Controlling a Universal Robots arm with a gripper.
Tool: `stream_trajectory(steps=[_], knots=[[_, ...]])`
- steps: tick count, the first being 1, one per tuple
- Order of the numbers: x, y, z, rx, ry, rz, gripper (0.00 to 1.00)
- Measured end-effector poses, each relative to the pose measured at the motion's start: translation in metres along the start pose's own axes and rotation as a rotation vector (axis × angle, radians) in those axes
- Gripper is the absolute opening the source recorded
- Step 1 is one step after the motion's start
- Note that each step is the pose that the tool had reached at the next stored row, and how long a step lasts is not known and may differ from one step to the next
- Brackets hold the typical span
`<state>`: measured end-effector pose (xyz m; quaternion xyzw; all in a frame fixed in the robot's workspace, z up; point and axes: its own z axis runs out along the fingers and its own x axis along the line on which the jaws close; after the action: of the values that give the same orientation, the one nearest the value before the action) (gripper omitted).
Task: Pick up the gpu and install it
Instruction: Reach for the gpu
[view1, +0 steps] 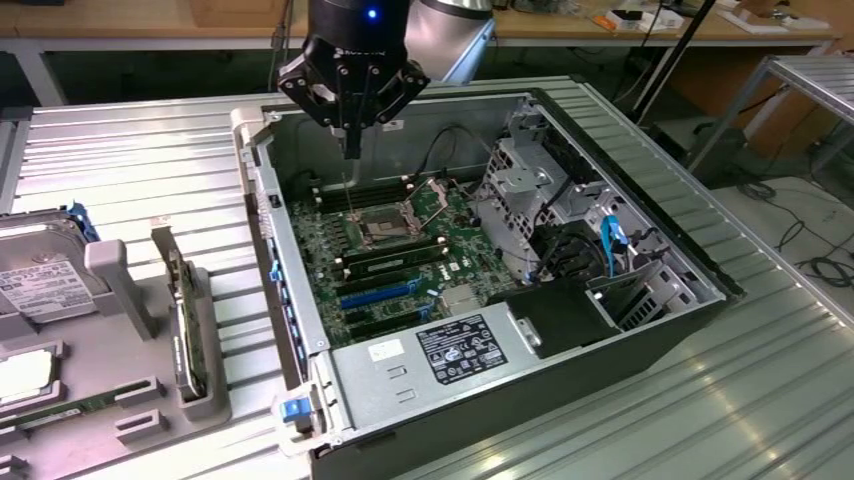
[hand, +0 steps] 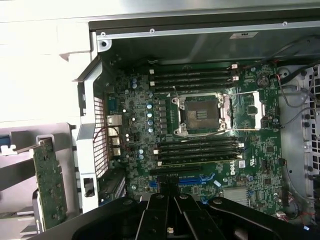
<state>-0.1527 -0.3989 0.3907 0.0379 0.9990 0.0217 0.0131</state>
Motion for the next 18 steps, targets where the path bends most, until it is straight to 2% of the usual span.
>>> stream_trajectory(steps=[18], knots=[[0.012, -0.0009, 0.0003, 0.0, 0.0, 0.0, 0.11]])
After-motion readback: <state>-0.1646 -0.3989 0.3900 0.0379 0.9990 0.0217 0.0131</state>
